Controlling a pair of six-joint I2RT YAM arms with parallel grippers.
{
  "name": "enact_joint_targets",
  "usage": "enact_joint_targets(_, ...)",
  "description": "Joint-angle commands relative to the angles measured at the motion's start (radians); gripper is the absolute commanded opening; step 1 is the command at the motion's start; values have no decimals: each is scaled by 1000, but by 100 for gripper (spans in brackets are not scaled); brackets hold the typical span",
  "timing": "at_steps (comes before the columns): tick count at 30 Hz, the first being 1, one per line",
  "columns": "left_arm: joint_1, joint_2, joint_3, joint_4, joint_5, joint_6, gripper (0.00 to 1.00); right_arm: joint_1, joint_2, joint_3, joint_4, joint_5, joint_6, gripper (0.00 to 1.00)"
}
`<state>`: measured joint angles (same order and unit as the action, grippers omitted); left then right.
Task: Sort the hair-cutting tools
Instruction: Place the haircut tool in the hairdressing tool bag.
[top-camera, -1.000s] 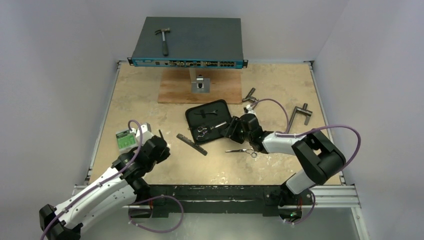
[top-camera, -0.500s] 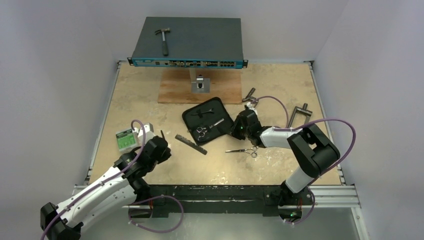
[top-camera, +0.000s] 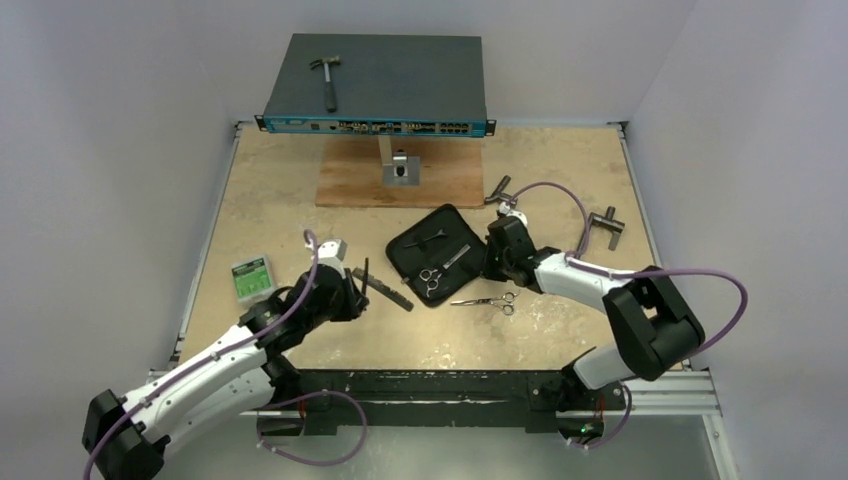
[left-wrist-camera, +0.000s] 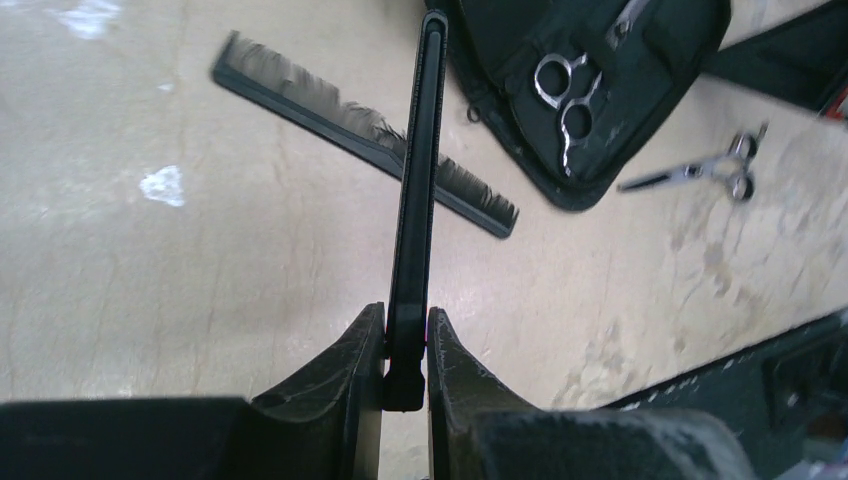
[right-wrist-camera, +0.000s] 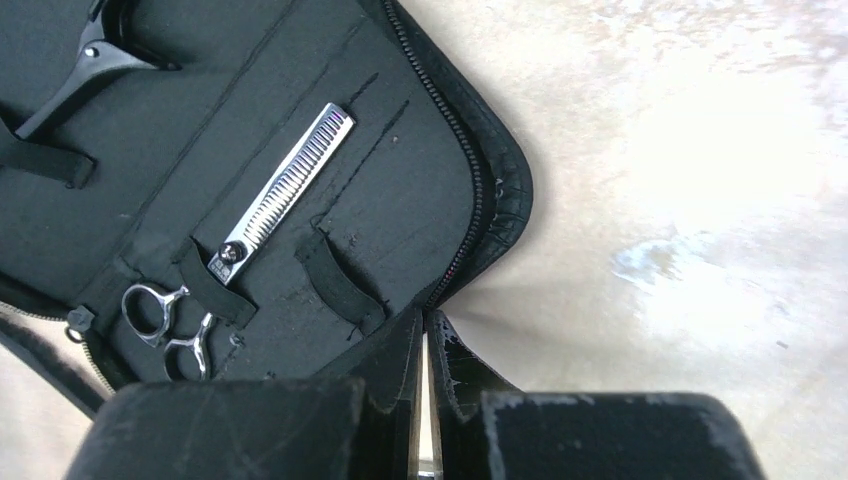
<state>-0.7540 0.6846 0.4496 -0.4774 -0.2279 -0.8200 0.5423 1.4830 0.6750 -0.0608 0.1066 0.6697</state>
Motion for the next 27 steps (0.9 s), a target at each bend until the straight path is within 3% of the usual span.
enact_joint_targets(1,-6,144,87,95,241,249,0,-2,-70,50,-161,96,-129,0)
enact_joint_targets(6,-40,285,186,53,384,339,0,-1,-117,51,-197,152,-183,0)
enact_joint_targets(11,-92,424,378,-107,379,443,0,-1,-124,36,-166,135,-195,0)
enact_joint_targets(20,-96,759,691,-411,274,669,0,-1,-122,30,-101,85,-191,0)
enact_joint_targets(27,-113,916,753,-403,103,720,0,-2,-123,15,-70,60,-190,0)
